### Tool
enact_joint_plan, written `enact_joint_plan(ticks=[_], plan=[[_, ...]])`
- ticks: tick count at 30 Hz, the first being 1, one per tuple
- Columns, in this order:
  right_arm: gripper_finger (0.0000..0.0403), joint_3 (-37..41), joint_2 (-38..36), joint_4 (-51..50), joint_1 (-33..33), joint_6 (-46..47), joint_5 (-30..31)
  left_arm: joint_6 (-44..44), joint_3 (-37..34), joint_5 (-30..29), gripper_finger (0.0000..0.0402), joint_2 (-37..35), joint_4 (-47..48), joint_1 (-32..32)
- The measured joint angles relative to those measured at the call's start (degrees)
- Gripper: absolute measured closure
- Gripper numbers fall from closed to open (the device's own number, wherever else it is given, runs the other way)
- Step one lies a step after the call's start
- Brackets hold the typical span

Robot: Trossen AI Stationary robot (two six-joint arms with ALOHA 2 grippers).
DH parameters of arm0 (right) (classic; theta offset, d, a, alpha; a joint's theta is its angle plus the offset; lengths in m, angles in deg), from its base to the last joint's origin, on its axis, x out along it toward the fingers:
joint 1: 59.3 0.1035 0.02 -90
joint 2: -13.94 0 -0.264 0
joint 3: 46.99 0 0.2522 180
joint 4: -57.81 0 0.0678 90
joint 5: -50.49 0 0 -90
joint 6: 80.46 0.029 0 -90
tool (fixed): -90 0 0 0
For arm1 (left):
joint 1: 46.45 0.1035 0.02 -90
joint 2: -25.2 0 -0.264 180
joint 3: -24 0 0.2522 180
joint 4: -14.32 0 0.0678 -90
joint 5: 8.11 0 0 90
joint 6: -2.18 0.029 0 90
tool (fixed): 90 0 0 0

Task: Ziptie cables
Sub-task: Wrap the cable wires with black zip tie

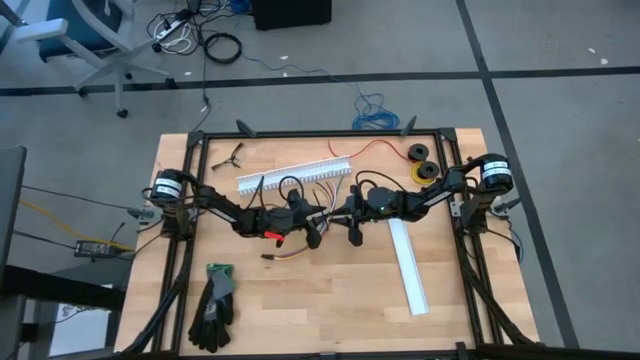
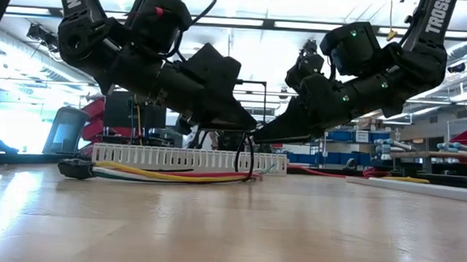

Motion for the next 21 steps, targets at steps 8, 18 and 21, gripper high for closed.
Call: enact_joint_plan(ticks=[8,18,21], plan=[[0.0311,-0.3,0.1,-0.1,0.0,-0.8,0.0,-1.4,0.0,0.6,0.0308,0.0,-0.2,1.0],[0.0312,-5.3,6.4,0.2,-0.1,-0.1,-2.6,-1.3,0.0,1.7,0.0396,0.0,0.8,1.1],[0.0312,-5.3,6.6,0.4,-0.2,1.1,-2.8,-1.5,0.0,1.6,0.0398,0.0,1.9,1.1]])
